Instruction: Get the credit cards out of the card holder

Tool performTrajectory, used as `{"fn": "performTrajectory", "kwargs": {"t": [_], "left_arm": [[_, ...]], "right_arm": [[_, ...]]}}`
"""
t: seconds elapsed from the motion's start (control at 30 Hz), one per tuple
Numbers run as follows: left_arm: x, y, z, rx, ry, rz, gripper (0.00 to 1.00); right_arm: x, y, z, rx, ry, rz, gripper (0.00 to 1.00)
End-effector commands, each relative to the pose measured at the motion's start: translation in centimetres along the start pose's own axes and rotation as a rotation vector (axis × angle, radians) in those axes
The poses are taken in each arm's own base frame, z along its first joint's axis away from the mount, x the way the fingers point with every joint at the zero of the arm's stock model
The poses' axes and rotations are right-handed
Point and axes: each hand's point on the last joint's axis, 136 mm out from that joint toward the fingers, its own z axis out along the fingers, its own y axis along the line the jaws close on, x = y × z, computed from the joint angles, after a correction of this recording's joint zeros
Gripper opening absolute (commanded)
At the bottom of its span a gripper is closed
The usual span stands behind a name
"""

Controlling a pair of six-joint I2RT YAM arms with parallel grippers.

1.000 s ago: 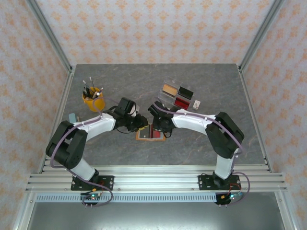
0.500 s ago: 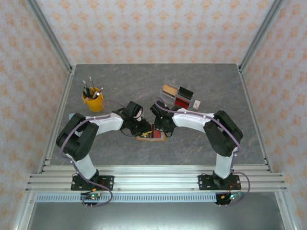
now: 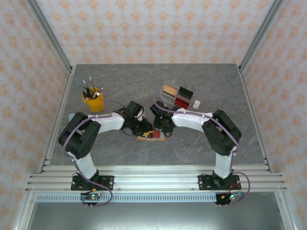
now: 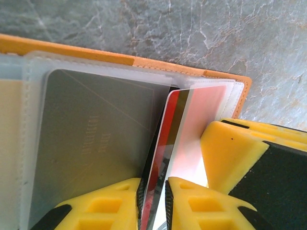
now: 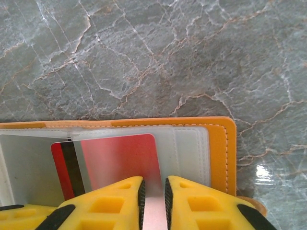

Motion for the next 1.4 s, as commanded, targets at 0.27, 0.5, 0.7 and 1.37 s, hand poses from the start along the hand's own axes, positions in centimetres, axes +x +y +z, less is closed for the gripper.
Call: {"fn": "performTrajectory", "kwargs": {"t": [0.27,0.5,0.7,1.37], "left_arm": [[-0.4,0.2,0.2,-0.008,-0.009,0.026,0.14],[-0.5,0.9,-0.8,-0.049,-0.032,0.047,0.09],[-0.6,1.6,-1.7,-0.07,-0.046,0.048,0.04],[-1.5,1.0,-8.4,-0.098,-0.165,0.106,0.0]], "right_arm": [[2.2,-4.0,2.6,0.136,0.08,0.019,0.21],[1.9,-4.5,2.2,0.159,0.067,0.021,0.21],[1.4,-4.4,1.7,0.155,0.047,0.024,0.22],[-0.7,-0.1,-0.9,-0.035,-0.019,-0.001,0.26]]}}
